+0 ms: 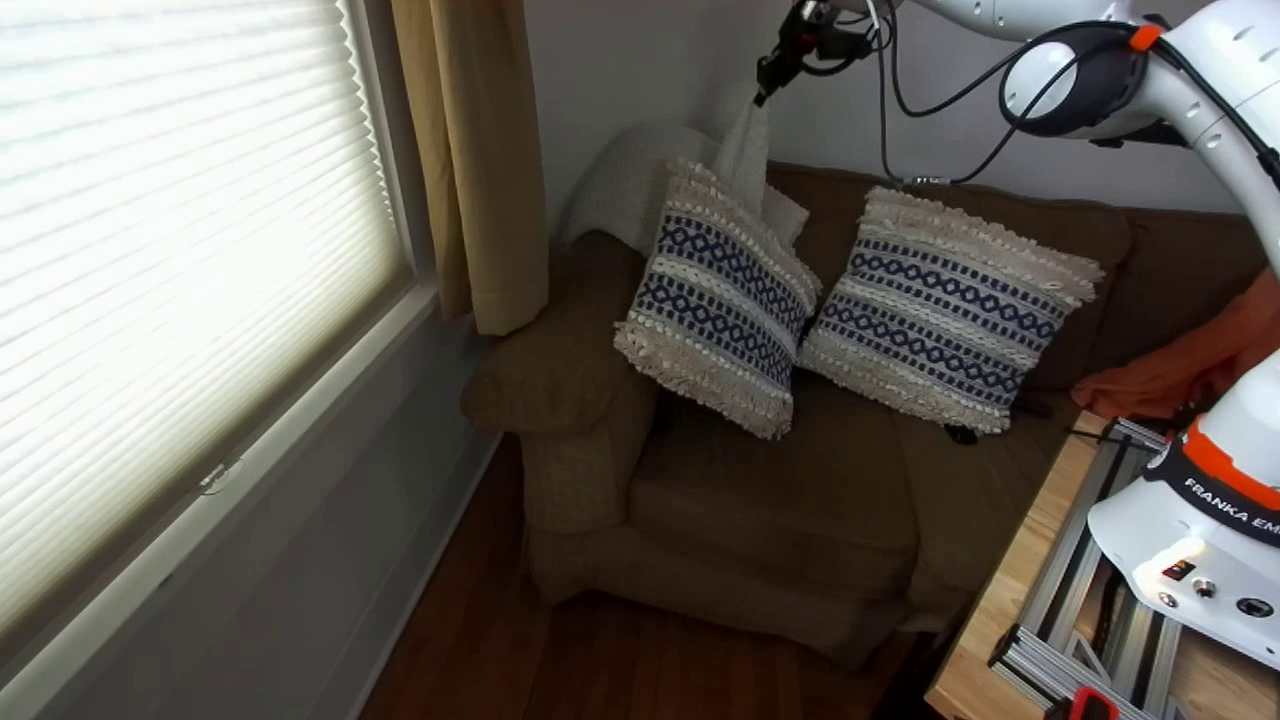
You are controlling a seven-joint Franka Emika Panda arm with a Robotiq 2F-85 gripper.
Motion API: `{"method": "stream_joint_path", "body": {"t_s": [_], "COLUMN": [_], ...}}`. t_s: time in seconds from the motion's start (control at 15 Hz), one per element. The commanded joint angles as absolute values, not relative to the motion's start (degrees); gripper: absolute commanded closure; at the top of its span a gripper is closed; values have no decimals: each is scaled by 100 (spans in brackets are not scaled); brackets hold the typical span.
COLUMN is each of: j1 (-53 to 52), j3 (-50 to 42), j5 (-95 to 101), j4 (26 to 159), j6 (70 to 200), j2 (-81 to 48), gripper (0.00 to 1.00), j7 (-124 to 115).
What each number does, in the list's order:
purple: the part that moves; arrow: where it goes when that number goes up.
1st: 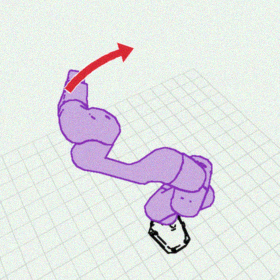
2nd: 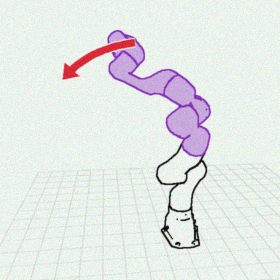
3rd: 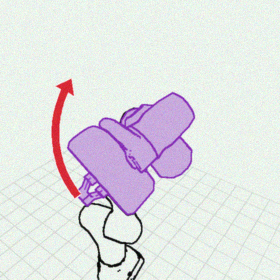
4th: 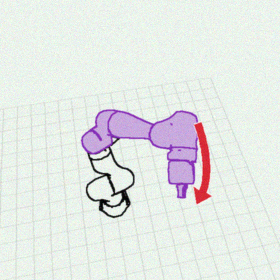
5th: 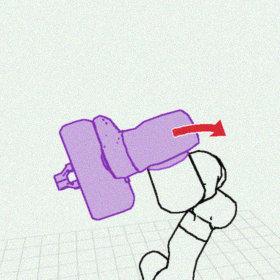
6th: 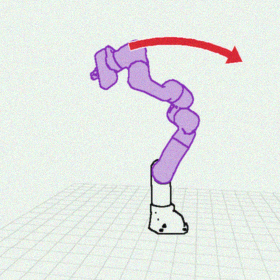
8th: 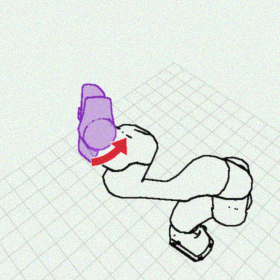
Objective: Pick up the white throw blanket and put it over the rightmost throw pillow
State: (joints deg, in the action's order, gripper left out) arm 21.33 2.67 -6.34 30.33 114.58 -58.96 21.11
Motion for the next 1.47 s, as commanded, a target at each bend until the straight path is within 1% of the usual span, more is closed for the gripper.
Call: {"method": "stream_joint_path", "body": {"t_s": [0.0, 0.07, 0.13, 0.2, 0.27, 0.8, 1.07, 1.13, 1.2, 1.27, 1.33, 1.4], "j1": [2126, 2113, 2057, 2020, 2034, 1799, 1783, 1838, 1897, 1744, 1752, 1747], "j3": [517, 590, 599, 647, 706, 1151, 1551, 1791, 1934, 1547, 1569, 1544], "j5": [-891, -926, -945, -961, -1003, -1091, -1337, -1555, -1699, -1379, -1408, -1401], "j4": [2812, 2744, 1900, 1788, 2474, 2289, 2279, 2277, 2284, 2297, 2311, 2323], "j6": [11797, 11925, 11712, 11808, 12265, 13871, 14743, 14947, 14861, 14664, 14663, 14663], "j2": [-5466, -5394, -5738, -5695, -5218, -4831, -4761, -4873, -4936, -4898, -4924, -4948], "gripper": [99, 99, 99, 99, 99, 99, 99, 99, 99, 99, 97, 97], "j7": [2021, 2059, 2064, 2095, 2120, 2929, 3421, 3607, 3699, 3351, 3403, 3401]}}
